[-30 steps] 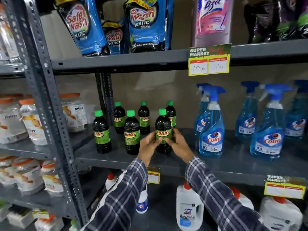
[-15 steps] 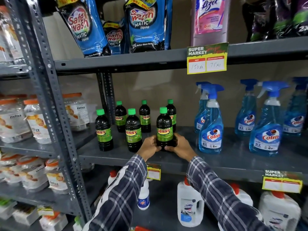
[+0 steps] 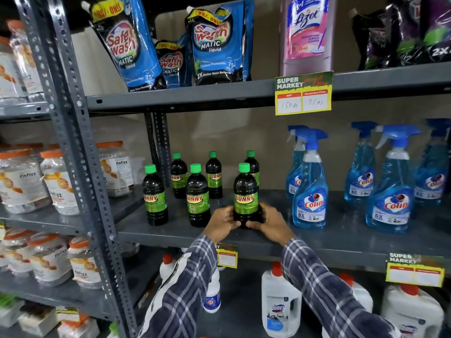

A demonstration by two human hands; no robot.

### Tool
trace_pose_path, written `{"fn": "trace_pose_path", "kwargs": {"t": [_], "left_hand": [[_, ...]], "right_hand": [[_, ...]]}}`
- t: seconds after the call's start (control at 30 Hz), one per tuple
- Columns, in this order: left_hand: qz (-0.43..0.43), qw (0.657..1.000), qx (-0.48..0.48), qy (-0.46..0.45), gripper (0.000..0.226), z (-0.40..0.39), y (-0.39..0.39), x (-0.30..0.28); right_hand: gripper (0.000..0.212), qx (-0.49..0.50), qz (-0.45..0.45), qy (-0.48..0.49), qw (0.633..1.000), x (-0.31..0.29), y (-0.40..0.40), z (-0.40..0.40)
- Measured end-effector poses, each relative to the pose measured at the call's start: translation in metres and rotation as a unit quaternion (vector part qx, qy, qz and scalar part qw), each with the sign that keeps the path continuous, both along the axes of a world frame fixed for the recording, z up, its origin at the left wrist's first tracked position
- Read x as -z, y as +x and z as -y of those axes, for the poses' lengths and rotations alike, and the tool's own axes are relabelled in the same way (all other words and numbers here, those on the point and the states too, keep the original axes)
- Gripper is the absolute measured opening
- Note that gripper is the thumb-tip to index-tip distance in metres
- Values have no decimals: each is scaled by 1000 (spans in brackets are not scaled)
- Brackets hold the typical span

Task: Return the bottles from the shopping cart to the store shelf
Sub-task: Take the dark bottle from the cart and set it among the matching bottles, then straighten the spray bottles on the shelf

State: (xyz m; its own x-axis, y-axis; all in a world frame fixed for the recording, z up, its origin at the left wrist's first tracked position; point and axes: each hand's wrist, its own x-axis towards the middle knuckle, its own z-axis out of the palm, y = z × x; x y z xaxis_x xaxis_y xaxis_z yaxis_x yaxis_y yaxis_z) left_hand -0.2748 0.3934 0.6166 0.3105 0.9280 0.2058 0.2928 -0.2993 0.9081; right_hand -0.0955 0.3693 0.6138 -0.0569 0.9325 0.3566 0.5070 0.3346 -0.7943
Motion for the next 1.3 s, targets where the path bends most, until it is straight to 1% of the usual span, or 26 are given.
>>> {"fn": "trace_pose_path", "kwargs": {"t": [0.23,0.47,0.53,0.57,0.6,0.63,0.67,0.7,0.73,0.77,0.8,0.83,0.87,0.9,0.97,1.03,1.07,1.1,1.13,1.17,1.23,1.27,1.3], "left_hand": [[-2,1000,-9,2,49,2,0,-1],[-28,999,-16,7,48,14,4,-8],[-19,1000,-20,-5,55,19,3,-10],[-8,1000,-23,-11,62,23,3,-10],[-3,999,-41,2,70,28,3,-8],[-3,996,-77,37,76,35,3,-4],[-3,989,-123,83,75,42,6,2],[10,976,-168,135,68,51,9,8],[34,963,-195,184,56,59,16,12],[61,955,-197,215,44,66,27,15],[84,953,-182,226,35,72,38,16],[103,959,-154,215,31,75,50,16],[117,967,-117,194,31,76,66,14],[123,974,-82,170,34,75,80,11],[116,985,-30,124,51,67,110,4],[75,994,3,81,75,57,134,-4],[56,997,17,52,82,51,141,-6],[45,998,31,25,83,45,148,-9],[43,998,45,3,78,40,155,-12],[40,998,54,-10,69,35,160,-14],[22,998,52,-18,56,29,165,-15],[12,999,47,-16,53,26,165,-14],[6,999,44,-12,52,24,163,-13]], "right_hand": [[62,0,27,-3,1000,0,-6,-1],[59,12,53,-3,999,-1,-8,3],[65,14,64,-15,998,-4,-9,7],[71,10,61,-23,998,-5,-7,11],[80,3,54,-28,998,-6,-6,17],[88,-4,43,-25,999,-6,-4,26],[90,-6,32,-13,999,-4,1,36],[85,-4,24,10,1000,-1,7,46],[73,8,18,43,999,3,15,56],[57,27,10,80,996,6,26,66],[43,50,-7,114,992,8,36,74],[32,80,-31,143,986,8,46,80],[27,117,-52,171,977,7,60,83],[26,156,-70,195,966,5,72,83],[29,217,-100,206,949,2,100,78],[40,228,-104,159,955,1,125,69],[50,203,-101,109,968,2,133,62],[61,170,-92,52,980,2,143,56],[67,141,-68,1,988,3,152,51],[65,118,-35,-34,992,4,158,47],[45,108,18,-51,993,5,168,41],[35,113,34,-43,992,3,171,40],[31,112,41,-36,992,2,172,39]]}}
